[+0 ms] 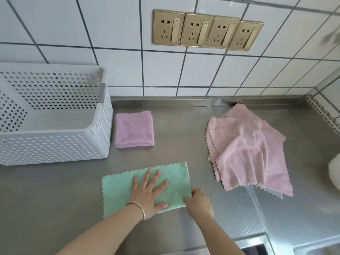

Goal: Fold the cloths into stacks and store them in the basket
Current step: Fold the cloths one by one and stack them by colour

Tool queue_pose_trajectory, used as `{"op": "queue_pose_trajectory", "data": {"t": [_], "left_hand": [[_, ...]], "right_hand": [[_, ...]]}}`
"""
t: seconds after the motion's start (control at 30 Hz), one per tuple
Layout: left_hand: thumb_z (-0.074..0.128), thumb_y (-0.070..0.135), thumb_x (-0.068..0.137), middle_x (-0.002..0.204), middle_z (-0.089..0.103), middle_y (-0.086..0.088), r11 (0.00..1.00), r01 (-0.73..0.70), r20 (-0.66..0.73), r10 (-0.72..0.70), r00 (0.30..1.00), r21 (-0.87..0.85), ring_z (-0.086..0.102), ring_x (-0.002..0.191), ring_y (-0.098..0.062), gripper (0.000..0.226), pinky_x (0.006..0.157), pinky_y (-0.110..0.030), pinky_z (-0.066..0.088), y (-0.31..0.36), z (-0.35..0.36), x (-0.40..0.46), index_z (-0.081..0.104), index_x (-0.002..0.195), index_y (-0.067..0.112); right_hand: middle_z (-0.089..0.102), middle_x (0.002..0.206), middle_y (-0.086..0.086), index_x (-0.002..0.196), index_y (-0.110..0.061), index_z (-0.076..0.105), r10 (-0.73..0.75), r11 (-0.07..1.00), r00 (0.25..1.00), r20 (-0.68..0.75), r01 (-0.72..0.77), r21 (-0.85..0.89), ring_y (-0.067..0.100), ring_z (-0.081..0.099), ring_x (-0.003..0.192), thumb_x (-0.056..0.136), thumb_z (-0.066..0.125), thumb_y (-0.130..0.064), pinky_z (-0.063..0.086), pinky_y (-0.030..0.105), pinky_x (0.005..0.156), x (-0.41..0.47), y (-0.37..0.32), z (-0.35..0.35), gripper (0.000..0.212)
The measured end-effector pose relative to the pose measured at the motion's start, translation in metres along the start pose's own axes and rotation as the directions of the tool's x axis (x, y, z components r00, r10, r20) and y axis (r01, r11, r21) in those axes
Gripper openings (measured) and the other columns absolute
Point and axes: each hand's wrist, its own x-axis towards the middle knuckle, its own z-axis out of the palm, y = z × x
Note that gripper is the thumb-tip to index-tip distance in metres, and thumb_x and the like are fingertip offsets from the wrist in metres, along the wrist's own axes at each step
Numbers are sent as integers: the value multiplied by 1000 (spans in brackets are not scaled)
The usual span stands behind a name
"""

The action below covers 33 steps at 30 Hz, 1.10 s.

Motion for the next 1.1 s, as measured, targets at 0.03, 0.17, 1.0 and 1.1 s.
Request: {"op": "queue_pose_trajectory", "data": {"t": [0.03,0.17,1.0,1.1], "left_hand": [[1,75,61,130,-58,12,1000,5,6,-5,1000,0,-62,109,-18,82,103,-65,-21,0,-1,0,-24,135,48],[35,68,79,144,-37,9,997,42,74,-37,997,-68,-37,134,-25,75,108,-62,-13,9,-20,-2,-6,139,52],[51,16,84,64,57,-1,235,215,37,-587,808,-948,54,70,-21,25,73,-30,45,8,-73,-16,53,61,26],[60,30,82,68,54,4,149,176,47,-616,786,-973,49,72,-17,28,67,-27,38,8,-79,-21,47,59,22]], "right_hand": [[57,98,0,104,-17,54,5,1000,1000,15,-4,-16,19,50,84,84,52,-26,40,26,71,0,0,0,22],[53,85,-3,81,-21,52,-18,1000,1000,-18,18,1,18,49,81,81,50,-22,40,25,68,-5,2,1,3],[49,56,-8,69,-25,29,-716,690,615,-331,694,-203,12,41,30,46,58,-15,-3,14,37,-52,-54,58,39],[46,58,-7,71,-23,32,-815,572,485,-318,760,-309,12,41,38,49,55,-11,11,15,38,-50,-53,64,33]]}}
